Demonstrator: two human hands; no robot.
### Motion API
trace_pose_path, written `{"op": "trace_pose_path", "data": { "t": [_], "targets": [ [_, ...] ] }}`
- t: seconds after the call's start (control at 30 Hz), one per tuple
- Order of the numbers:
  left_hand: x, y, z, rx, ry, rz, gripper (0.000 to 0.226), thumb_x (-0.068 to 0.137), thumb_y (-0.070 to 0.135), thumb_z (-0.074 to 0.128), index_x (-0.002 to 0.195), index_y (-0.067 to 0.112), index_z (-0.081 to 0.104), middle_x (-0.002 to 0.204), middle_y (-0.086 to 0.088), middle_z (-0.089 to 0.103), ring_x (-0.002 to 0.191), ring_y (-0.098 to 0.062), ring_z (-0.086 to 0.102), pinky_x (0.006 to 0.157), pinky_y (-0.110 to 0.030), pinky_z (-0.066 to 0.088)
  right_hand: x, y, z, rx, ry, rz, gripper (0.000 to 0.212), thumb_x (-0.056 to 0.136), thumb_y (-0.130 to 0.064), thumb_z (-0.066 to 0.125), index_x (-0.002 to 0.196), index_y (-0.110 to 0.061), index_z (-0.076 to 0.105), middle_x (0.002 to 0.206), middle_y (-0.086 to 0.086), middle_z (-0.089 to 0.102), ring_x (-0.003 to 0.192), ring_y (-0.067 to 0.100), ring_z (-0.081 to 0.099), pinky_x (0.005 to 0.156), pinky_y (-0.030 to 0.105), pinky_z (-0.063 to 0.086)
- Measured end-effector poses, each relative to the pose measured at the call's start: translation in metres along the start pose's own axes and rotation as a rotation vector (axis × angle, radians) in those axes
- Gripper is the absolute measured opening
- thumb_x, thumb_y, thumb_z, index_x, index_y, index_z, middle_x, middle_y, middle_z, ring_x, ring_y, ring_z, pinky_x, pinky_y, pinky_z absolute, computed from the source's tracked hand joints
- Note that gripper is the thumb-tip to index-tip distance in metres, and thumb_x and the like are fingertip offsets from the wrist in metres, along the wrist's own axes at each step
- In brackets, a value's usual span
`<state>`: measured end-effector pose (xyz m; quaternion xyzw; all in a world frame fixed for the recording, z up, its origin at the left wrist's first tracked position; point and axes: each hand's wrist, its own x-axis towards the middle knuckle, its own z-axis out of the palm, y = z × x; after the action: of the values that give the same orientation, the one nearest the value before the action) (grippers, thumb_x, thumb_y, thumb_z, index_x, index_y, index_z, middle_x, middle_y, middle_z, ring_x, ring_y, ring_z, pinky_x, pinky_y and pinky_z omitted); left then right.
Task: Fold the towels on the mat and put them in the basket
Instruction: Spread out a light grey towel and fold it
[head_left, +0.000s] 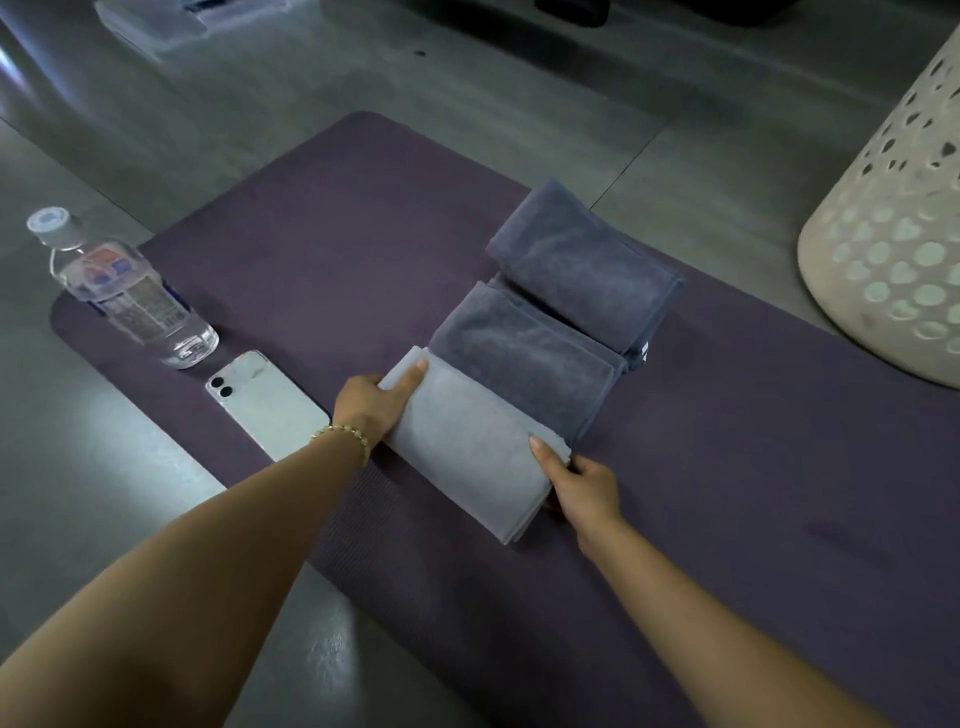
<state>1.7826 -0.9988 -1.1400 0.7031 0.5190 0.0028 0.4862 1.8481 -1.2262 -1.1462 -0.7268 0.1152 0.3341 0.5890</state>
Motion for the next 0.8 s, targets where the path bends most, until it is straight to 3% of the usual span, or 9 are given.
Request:
{"op": "trace_pose_path", "data": {
  "t": [0.13, 0.23, 0.33, 0.43, 0.53, 0.63, 0.7, 0.8],
  "targets": [
    [-0.008, 0.003, 0.003, 0.010, 0.041, 0.020, 0.050, 0.079, 0.065, 0.057, 0.075, 0.015, 0.057, 0.076, 0.003, 0.057, 0.070, -0.014, 0.054, 0.072, -0.031, 0.041, -0.002, -0.007, -0.001, 0.016, -0.040, 0.033, 0.019, 0.080, -0.027, 0.075, 0.083, -0.010, 0.066, 0.084, 0.005, 0.070, 0.073, 0.013, 0.066, 0.051, 0.019, 0.053],
    [-0.017, 0.005, 0.000, 0.073, 0.086, 0.070, 0.058, 0.080, 0.067, 0.054, 0.101, 0.013, 0.061, 0.096, -0.004, 0.063, 0.089, -0.025, 0.060, 0.079, -0.036, 0.048, -0.006, -0.008, -0.005, 0.049, -0.094, 0.065, 0.019, 0.081, -0.028, 0.074, 0.087, -0.011, 0.065, 0.091, 0.006, 0.069, 0.081, 0.016, 0.066, 0.061, 0.025, 0.058],
    [-0.029, 0.013, 0.005, 0.224, 0.212, 0.328, 0.054, 0.086, 0.057, 0.053, 0.124, 0.019, 0.054, 0.121, -0.005, 0.057, 0.114, -0.027, 0.052, 0.097, -0.044, 0.044, -0.011, -0.004, -0.018, -0.002, -0.085, 0.031, 0.026, 0.085, -0.030, 0.069, 0.100, -0.010, 0.063, 0.096, 0.006, 0.068, 0.078, 0.015, 0.064, 0.068, 0.026, 0.055],
    [-0.051, 0.030, 0.020, 0.302, 0.268, 0.645, 0.048, 0.091, 0.041, 0.055, 0.132, 0.016, 0.047, 0.134, -0.004, 0.048, 0.126, -0.025, 0.040, 0.105, -0.041, 0.036, -0.017, -0.008, -0.052, -0.035, -0.030, -0.035, 0.023, 0.090, -0.029, 0.063, 0.107, -0.013, 0.060, 0.102, 0.005, 0.065, 0.082, 0.014, 0.062, 0.069, 0.022, 0.050],
    [-0.074, 0.052, 0.051, 0.360, 0.160, 0.800, 0.050, 0.092, 0.038, 0.055, 0.135, 0.015, 0.046, 0.136, -0.003, 0.048, 0.126, -0.023, 0.042, 0.106, -0.039, 0.036, -0.019, -0.020, -0.104, -0.123, 0.080, -0.122, 0.034, 0.092, -0.030, 0.061, 0.119, -0.010, 0.058, 0.116, 0.006, 0.061, 0.100, 0.014, 0.056, 0.083, 0.022, 0.043],
    [-0.104, 0.078, 0.100, 0.497, -0.041, 0.872, 0.052, 0.093, 0.041, 0.052, 0.137, 0.015, 0.044, 0.136, -0.005, 0.049, 0.125, -0.025, 0.044, 0.105, -0.037, 0.036, -0.018, -0.040, -0.168, -0.365, 0.193, -0.275, 0.051, 0.090, -0.032, 0.063, 0.134, -0.010, 0.049, 0.141, 0.006, 0.046, 0.128, 0.017, 0.044, 0.101, 0.020, 0.030],
    [-0.127, 0.096, 0.137, 0.637, -0.136, 0.964, 0.056, 0.092, 0.046, 0.048, 0.140, 0.017, 0.041, 0.138, -0.004, 0.046, 0.127, -0.026, 0.043, 0.105, -0.035, 0.033, -0.022, -0.054, -0.218, -0.513, 0.248, -0.373, 0.059, 0.088, -0.035, 0.064, 0.139, -0.014, 0.044, 0.152, 0.005, 0.031, 0.140, 0.017, 0.030, 0.112, 0.024, 0.021],
    [-0.163, 0.124, 0.191, 0.778, -0.222, 1.033, 0.060, 0.094, 0.047, 0.045, 0.145, 0.019, 0.032, 0.145, -0.001, 0.039, 0.133, -0.022, 0.035, 0.106, -0.032, 0.029, -0.038, -0.063, -0.298, -0.771, 0.339, -0.490, 0.068, 0.086, -0.043, 0.064, 0.144, -0.021, 0.037, 0.157, 0.000, 0.023, 0.143, 0.016, 0.023, 0.118, 0.038, 0.020]
  ]
}}
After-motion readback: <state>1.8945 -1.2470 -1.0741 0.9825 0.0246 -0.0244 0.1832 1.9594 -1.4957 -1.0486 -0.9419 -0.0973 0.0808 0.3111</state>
